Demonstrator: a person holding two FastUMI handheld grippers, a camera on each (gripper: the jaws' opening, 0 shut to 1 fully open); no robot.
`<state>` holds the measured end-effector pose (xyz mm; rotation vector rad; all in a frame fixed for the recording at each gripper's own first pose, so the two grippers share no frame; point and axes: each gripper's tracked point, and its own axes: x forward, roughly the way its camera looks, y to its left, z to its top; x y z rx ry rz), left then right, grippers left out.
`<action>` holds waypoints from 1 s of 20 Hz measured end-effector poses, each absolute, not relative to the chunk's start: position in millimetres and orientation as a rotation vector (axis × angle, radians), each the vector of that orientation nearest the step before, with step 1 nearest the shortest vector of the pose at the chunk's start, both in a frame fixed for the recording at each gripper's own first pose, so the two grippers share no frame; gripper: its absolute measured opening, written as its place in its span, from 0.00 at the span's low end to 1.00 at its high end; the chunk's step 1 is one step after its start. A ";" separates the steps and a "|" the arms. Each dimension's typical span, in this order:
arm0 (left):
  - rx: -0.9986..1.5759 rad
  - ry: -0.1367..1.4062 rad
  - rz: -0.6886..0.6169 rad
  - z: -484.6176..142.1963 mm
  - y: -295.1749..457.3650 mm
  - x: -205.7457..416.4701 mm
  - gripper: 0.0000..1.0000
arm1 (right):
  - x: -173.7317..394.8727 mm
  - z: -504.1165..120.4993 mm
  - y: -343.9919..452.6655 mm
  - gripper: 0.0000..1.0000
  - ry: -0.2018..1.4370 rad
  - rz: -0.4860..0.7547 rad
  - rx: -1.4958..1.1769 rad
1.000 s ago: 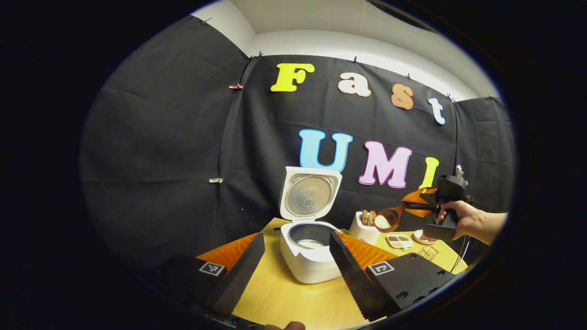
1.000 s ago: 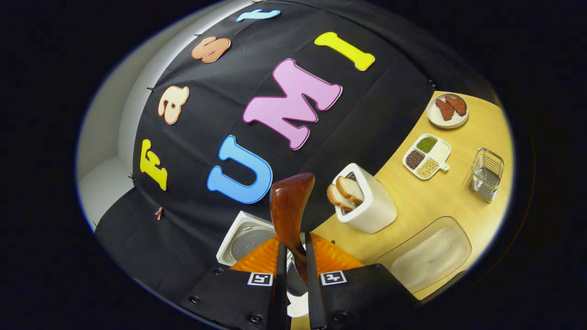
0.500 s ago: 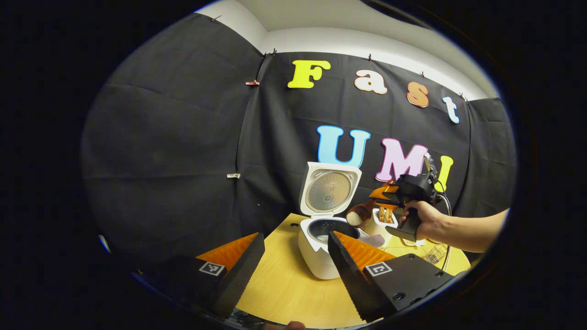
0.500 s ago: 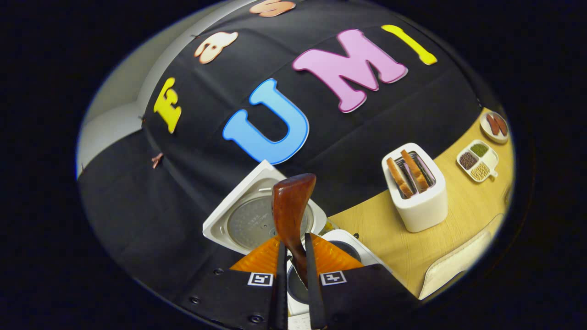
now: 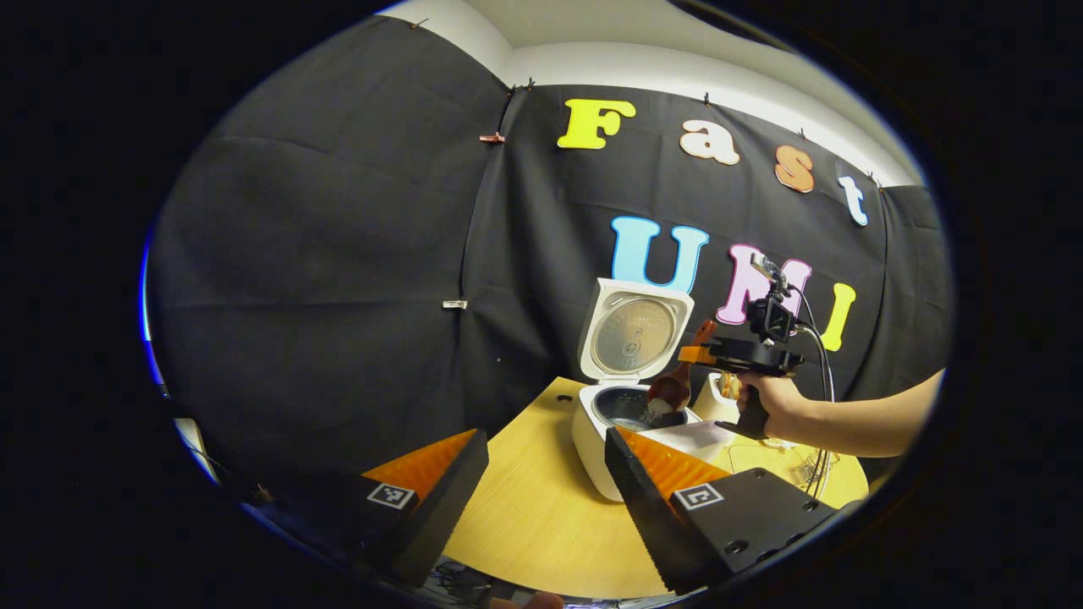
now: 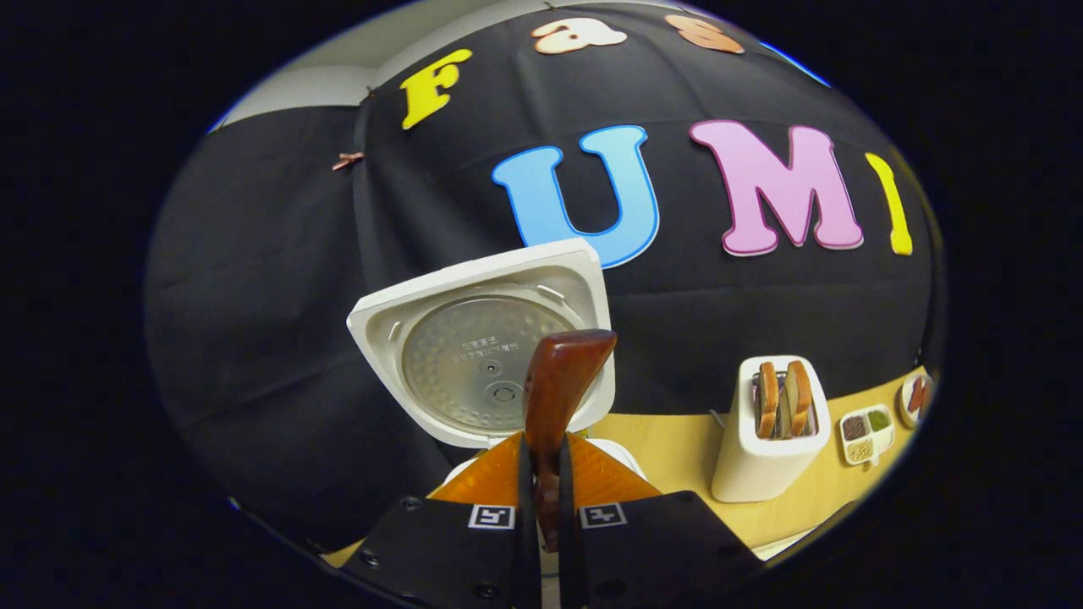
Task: Close the left gripper, press the button to open the rice cooker; take a wooden spoon from the chopstick holder with the right hand, scoop a spoonful of rice and pour it into the rice cooker, then put the wooden spoon back into the chopstick holder.
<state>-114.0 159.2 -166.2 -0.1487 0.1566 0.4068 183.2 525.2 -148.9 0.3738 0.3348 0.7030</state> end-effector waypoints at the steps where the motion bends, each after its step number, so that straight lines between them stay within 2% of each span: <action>1: -0.148 0.157 0.407 -167.4 159.8 -115.1 0.96 | 182.8 -147.1 527.5 0.13 0.314 0.719 0.323; 8: -0.142 0.146 0.406 -166.1 155.8 -110.6 0.96 | 169.9 -136.6 548.2 0.13 0.123 0.838 -0.077; 20: -0.150 0.144 0.410 -168.4 159.9 -109.0 0.95 | 143.1 -115.8 563.6 0.13 -0.096 0.886 -0.387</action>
